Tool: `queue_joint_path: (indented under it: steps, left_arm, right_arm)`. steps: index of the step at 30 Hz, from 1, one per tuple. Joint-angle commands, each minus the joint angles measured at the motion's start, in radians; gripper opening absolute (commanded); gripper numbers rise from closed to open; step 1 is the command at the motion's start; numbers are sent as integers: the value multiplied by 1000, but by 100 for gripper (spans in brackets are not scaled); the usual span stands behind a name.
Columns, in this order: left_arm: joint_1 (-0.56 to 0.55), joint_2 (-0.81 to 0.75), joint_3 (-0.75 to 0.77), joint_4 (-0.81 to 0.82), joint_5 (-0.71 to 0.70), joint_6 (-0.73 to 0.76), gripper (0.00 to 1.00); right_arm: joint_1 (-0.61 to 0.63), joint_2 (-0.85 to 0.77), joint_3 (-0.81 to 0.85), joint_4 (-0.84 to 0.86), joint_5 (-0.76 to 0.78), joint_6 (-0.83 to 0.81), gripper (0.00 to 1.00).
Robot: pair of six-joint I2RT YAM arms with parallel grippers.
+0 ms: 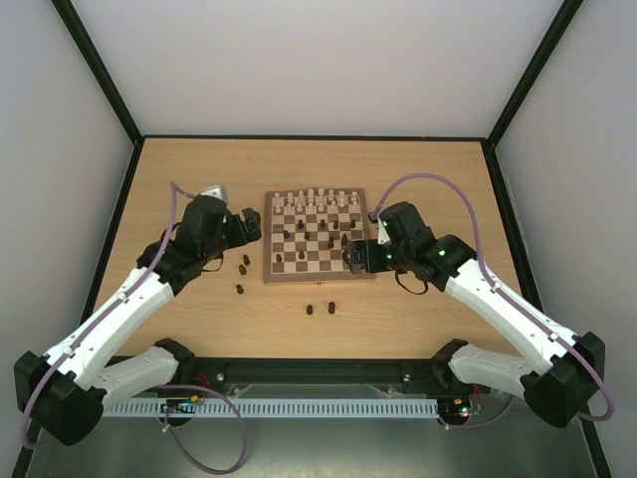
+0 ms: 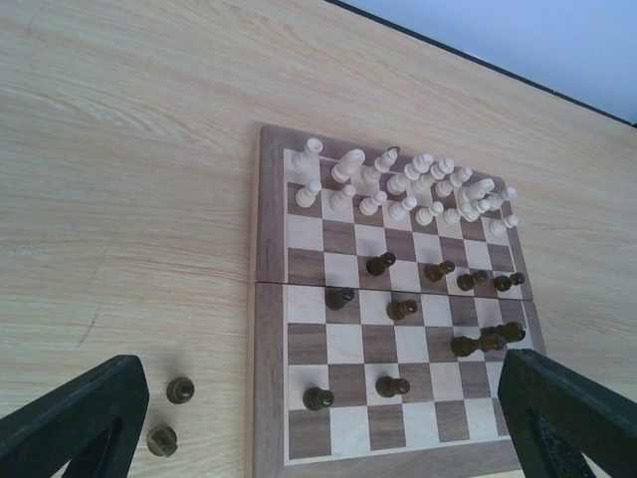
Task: Set up the chess pieces on the board
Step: Pick up the chess piece at the center of the board.
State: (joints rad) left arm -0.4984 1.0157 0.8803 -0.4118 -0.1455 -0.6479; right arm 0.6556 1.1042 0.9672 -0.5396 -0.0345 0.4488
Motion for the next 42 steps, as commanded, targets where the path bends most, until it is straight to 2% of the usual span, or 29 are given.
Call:
queue_joint_path:
  steps: [1, 6, 12, 19, 23, 30, 36, 42]
  left_arm:
    - [8, -43, 2, -33, 23, -30, 99]
    - [7, -109, -41, -30, 34, -38, 99]
    - [7, -139, -82, -17, 91, -21, 99]
    - [7, -175, -121, -7, 136, 3, 99]
    - [7, -201, -135, 3, 139, 5, 99]
    - [8, -198, -131, 10, 116, -1, 99]
    - [8, -181, -120, -5, 110, 19, 99]
    - [8, -171, -119, 12, 115, 23, 99]
  right_arm:
    - [29, -34, -15, -48, -63, -18, 100]
    - [131, -11, -30, -64, -9, 3, 90]
    - [314, 87, -41, -89, 169, 99, 69]
    - [403, 201, -38, -67, 257, 180, 52]
    - [435, 277, -1, -92, 295, 180, 51]
    - [439, 319, 28, -81, 318, 155, 49]
    - [439, 377, 38, -56, 285, 152, 44]
    - [438, 380, 27, -40, 251, 146, 44]
